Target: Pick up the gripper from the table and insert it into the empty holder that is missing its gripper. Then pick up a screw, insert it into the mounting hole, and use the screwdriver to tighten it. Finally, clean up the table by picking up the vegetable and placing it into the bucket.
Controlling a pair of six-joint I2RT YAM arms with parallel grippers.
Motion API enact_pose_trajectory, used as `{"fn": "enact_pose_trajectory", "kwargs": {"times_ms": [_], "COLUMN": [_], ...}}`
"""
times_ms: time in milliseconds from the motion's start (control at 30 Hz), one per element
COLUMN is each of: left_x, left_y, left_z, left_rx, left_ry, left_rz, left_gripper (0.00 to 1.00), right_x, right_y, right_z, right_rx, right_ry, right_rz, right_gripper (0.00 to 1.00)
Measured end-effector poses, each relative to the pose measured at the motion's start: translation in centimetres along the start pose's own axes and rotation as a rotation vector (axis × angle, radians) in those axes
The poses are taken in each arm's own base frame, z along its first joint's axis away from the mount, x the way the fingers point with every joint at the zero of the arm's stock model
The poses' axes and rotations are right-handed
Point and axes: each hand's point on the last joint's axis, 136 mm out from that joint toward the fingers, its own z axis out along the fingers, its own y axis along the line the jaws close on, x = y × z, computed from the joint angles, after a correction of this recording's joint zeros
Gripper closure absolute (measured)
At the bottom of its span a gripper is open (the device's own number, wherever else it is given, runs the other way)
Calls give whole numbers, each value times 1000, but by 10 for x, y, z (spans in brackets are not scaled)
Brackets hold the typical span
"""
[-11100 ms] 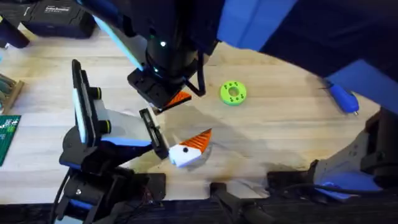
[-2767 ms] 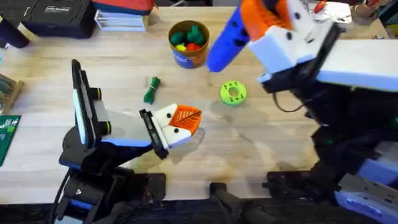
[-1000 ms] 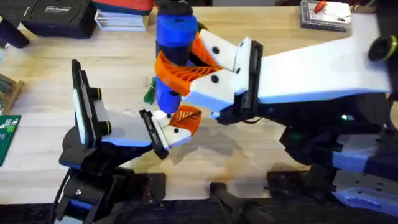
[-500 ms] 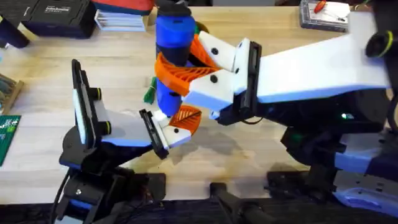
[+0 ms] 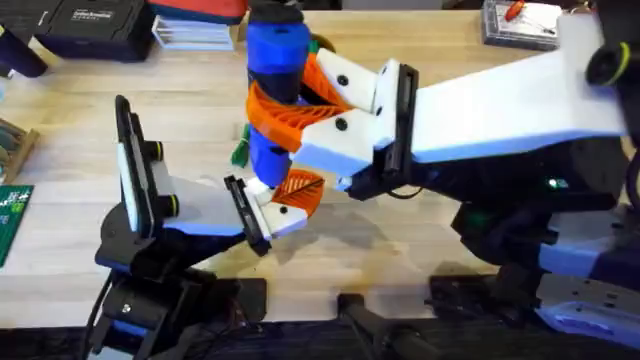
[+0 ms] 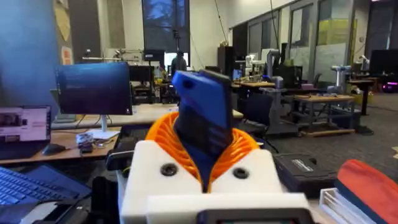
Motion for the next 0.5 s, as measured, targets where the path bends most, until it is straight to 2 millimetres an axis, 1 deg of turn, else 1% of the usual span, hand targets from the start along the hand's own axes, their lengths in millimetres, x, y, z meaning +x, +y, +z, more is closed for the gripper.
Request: {"fn": "enact_pose_trajectory", "kwargs": {"times_ms": [233, 500], "left_x": [0, 0], "left_y": [0, 0], "left_z": [0, 0], "left_rx": [0, 0], "left_ry": [0, 0], "left_rz": [0, 0], "left_gripper": [989, 989], "right_x": [-6, 3], "right_y": [1, -1], "right_z": [0, 0], "right_rx": [-5, 3], "right_ry": [-22, 14], "right_rz": [8, 24], "right_gripper": [974, 974]}}
